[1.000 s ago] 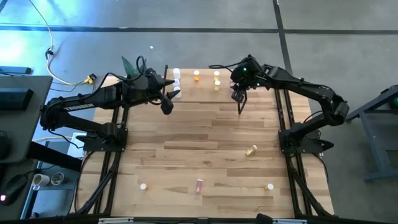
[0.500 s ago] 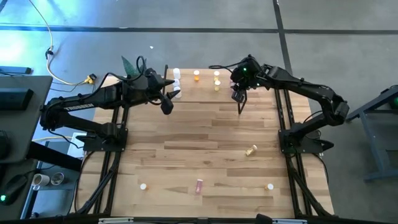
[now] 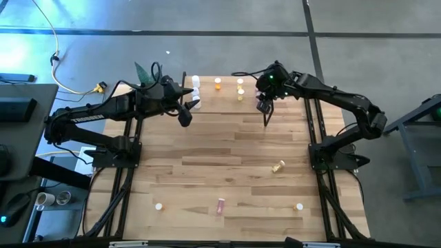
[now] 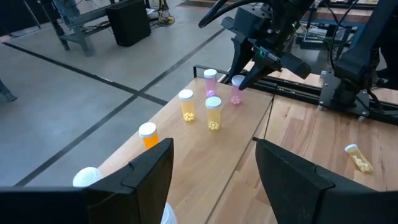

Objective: Pick and place medicine bottles onto shelf by color
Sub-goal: Put the top pink pill bottle on the shelf aligned with other pink pill bottle, then put the right orange pill bottle on the shelf aligned with the other orange pill bottle

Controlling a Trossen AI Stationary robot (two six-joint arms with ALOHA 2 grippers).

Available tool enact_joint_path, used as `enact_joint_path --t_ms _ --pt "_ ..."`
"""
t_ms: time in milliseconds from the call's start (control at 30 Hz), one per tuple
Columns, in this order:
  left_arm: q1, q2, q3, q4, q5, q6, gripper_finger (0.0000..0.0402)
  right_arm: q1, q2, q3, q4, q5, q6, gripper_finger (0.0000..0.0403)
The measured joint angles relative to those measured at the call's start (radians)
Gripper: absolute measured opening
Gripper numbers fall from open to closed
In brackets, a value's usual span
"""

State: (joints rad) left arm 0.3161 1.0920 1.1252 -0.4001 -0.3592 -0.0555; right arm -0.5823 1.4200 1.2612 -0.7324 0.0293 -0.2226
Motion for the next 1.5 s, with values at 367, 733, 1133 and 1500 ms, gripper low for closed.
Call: enact_joint_path --t_ms 367,733,1133,1500 --pt "0.000 0.000 0.000 0.000 0.000 0.000 0.0216 0.000 0.000 0.000 -0.006 0.001 -0.006 0.0145" --pt "0.000 0.000 0.000 0.000 0.000 0.000 0.0216 0.000 0.000 0.000 0.003 0.046 -0.005 0.0169" --pt "0.000 0.000 0.000 -0.004 0.000 0.000 0.0216 0.006 -0.006 0.000 0.019 0.046 -0.002 0.0169" --pt "0.000 0.000 0.000 -0.014 0.000 0.007 0.0216 0.023 -0.012 0.009 0.043 0.046 0.005 0.0169"
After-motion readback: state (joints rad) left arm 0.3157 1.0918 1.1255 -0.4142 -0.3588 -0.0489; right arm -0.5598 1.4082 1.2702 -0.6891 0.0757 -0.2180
